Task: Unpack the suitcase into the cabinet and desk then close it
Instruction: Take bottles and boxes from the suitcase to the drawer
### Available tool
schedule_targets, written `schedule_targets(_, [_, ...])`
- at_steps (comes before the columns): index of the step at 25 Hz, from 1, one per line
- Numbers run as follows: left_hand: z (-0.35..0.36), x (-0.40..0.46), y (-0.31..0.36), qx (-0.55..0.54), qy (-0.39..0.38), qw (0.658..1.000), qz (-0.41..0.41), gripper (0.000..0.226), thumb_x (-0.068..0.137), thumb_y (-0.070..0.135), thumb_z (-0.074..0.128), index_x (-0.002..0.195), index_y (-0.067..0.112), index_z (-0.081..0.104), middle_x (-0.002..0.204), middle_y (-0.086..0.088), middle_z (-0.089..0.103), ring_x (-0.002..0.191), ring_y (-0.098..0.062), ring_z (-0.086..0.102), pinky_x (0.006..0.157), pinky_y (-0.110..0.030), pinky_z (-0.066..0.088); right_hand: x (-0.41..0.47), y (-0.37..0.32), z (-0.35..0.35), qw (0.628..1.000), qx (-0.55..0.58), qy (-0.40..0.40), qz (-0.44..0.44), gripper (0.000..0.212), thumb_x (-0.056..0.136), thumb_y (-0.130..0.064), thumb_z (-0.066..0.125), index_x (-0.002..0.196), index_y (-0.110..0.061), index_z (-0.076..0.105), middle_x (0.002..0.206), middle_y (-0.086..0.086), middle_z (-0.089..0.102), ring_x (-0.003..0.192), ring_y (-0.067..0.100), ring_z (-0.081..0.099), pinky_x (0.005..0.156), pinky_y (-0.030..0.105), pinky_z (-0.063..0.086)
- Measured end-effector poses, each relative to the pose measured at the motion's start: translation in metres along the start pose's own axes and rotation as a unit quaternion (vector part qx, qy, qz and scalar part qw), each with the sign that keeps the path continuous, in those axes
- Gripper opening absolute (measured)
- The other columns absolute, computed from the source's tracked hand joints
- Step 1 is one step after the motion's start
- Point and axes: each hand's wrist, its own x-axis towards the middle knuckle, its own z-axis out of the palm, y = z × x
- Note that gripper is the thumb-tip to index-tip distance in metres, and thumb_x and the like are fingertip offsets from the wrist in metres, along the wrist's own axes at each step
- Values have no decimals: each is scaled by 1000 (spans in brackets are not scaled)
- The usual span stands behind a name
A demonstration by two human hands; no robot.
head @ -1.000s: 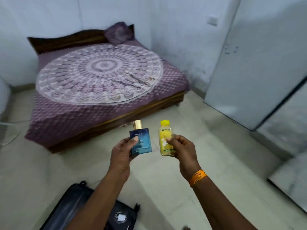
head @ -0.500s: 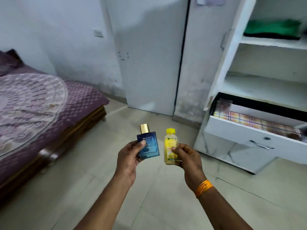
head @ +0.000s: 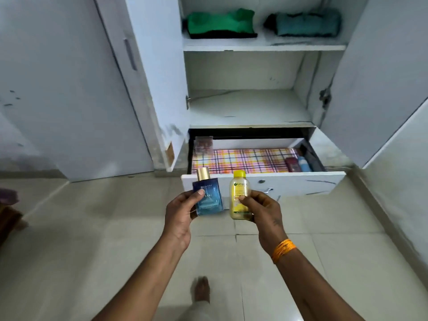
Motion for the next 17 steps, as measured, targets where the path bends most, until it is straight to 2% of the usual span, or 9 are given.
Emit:
schedule_targets(4, [66, 84, -3, 26, -51, 997, -51, 44, 60, 34, 89, 96, 12, 78, 95, -7, 80, 89, -20, 74, 82, -35, 53, 76, -17, -31, 995, 4, 95, 14, 18, 86, -10, 81, 104, -12, 78, 93, 6, 81, 89, 26, 77, 78, 40, 64])
schedule_targets(5, [81, 106, -3, 35, -62, 995, -63, 43, 59, 34, 89, 94, 13, 78, 93, -5, 80, 88, -20, 74, 81, -35, 53, 95, -23, -36, 993, 7, 118, 21, 17, 86, -10, 81, 102, -12, 78, 91, 5, 81, 87, 25, 76, 77, 40, 63])
schedule_targets(7, [110, 143, -4, 47, -75, 993, -81, 36, 63, 30, 90, 91, 12, 77, 89, -4, 80, 86, -20, 75, 75, -33, 56, 127, -31, -47, 986, 7, 161, 35, 15, 85, -10, 82, 99, -12, 78, 88, 6, 80, 86, 26, 75, 78, 41, 63])
schedule_targets(9, [140, 183, -9, 66, -94, 988, -102, 31, 72, 26, 90, 93, 9, 77, 93, -8, 81, 91, -26, 77, 78, -39, 61, 164, -39, -61, 979, 4, 198, 42, 19, 83, -11, 84, 101, -9, 78, 94, 10, 80, 90, 30, 75, 79, 43, 64])
schedule_targets(11, [169, 216, -18, 88, -109, 982, -127, 32, 77, 27, 89, 98, 7, 77, 96, -11, 81, 94, -30, 78, 84, -46, 62, 198, -47, -78, 974, 4, 219, 54, 23, 83, -12, 85, 103, -7, 76, 100, 14, 79, 92, 31, 74, 72, 39, 63])
schedule_targets(13, [196, 240, -32, 109, -114, 976, -152, 31, 79, 28, 89, 98, 7, 77, 95, -12, 81, 91, -31, 78, 81, -48, 63, 231, -52, -99, 970, 6, 233, 61, 26, 84, -11, 84, 107, -5, 74, 102, 16, 77, 90, 30, 72, 63, 33, 62])
schedule_targets(15, [215, 258, -50, 120, -107, 973, -163, 26, 78, 24, 90, 93, 7, 78, 93, -13, 81, 88, -31, 79, 75, -46, 65, 260, -52, -118, 967, -5, 243, 73, 32, 83, -10, 85, 111, -1, 73, 103, 19, 76, 91, 33, 73, 69, 37, 64])
schedule_targets(17, [234, 281, -75, 149, -97, 971, -158, 26, 75, 26, 92, 92, 9, 82, 91, -10, 81, 92, -32, 78, 81, -45, 64, 297, -44, -139, 962, -59, 247, 98, 33, 80, -11, 88, 108, -3, 73, 105, 20, 77, 94, 37, 76, 82, 46, 65])
